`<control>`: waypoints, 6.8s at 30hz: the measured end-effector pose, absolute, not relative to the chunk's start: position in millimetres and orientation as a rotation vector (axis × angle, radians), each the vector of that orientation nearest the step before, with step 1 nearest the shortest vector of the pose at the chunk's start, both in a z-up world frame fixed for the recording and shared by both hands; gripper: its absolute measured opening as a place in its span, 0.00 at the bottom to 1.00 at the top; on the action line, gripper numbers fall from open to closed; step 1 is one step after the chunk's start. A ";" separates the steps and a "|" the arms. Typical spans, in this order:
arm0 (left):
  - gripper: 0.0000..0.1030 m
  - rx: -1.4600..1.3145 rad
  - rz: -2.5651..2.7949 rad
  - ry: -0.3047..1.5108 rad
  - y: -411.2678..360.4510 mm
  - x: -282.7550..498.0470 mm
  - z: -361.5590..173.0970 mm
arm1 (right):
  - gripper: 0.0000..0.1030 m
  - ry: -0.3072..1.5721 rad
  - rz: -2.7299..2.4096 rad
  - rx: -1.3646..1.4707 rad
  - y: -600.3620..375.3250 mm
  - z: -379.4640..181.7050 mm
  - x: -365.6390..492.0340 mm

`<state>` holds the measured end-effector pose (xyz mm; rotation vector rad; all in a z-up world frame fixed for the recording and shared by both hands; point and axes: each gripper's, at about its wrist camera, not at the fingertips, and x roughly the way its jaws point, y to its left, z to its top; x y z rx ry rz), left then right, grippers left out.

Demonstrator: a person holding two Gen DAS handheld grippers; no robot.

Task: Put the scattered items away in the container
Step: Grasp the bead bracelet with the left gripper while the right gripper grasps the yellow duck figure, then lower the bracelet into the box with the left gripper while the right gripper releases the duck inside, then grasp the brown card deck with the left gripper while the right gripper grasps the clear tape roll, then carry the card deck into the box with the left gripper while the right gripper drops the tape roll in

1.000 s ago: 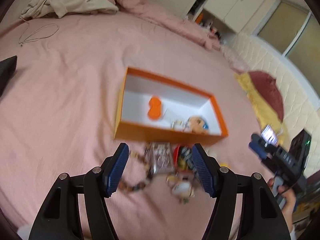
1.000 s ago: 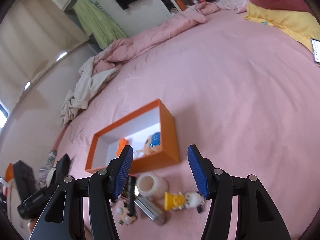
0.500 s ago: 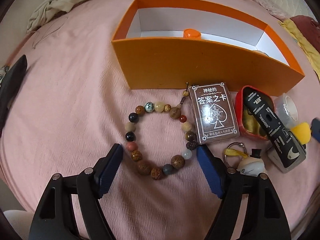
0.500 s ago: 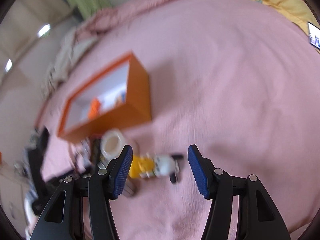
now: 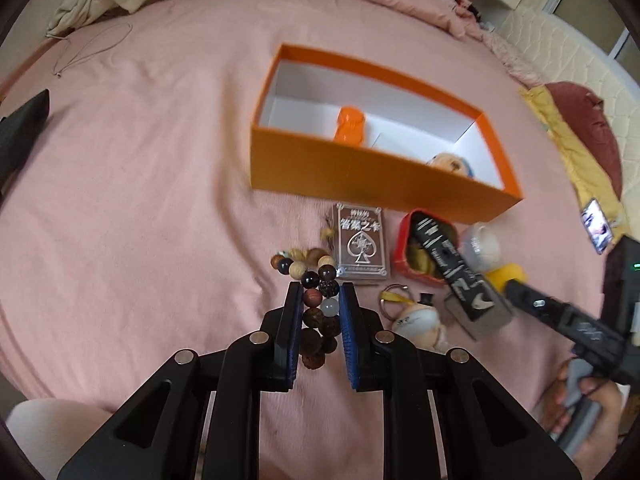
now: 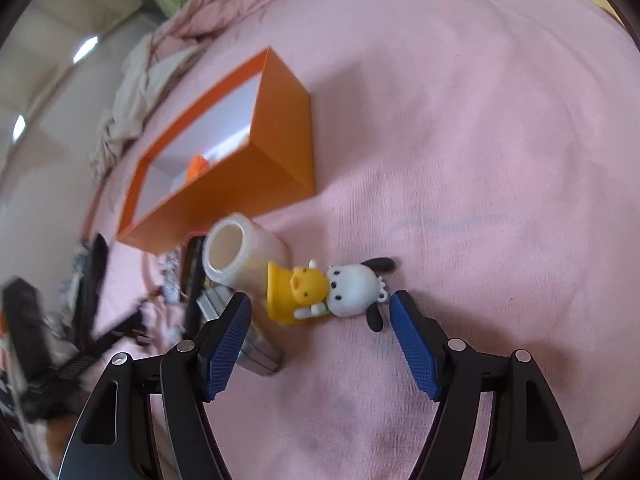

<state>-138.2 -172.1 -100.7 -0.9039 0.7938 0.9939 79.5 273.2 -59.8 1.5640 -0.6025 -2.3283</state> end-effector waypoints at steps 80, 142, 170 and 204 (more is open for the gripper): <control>0.67 -0.896 0.855 0.530 -135.5 -116.3 -55.4 | 0.75 -0.592 -2.614 1.197 272.7 -11.3 63.4; 0.43 -0.894 0.925 0.949 -150.5 -77.2 -126.5 | 0.09 -0.577 -2.452 1.456 261.4 -53.2 58.7; 0.41 -0.852 0.876 0.442 -82.2 -105.9 -24.2 | 0.09 -0.505 -2.472 1.079 230.3 17.5 38.6; 0.56 -0.979 0.996 0.484 -58.5 -116.1 -69.7 | 0.33 -0.445 -2.454 1.138 205.3 -5.2 -4.7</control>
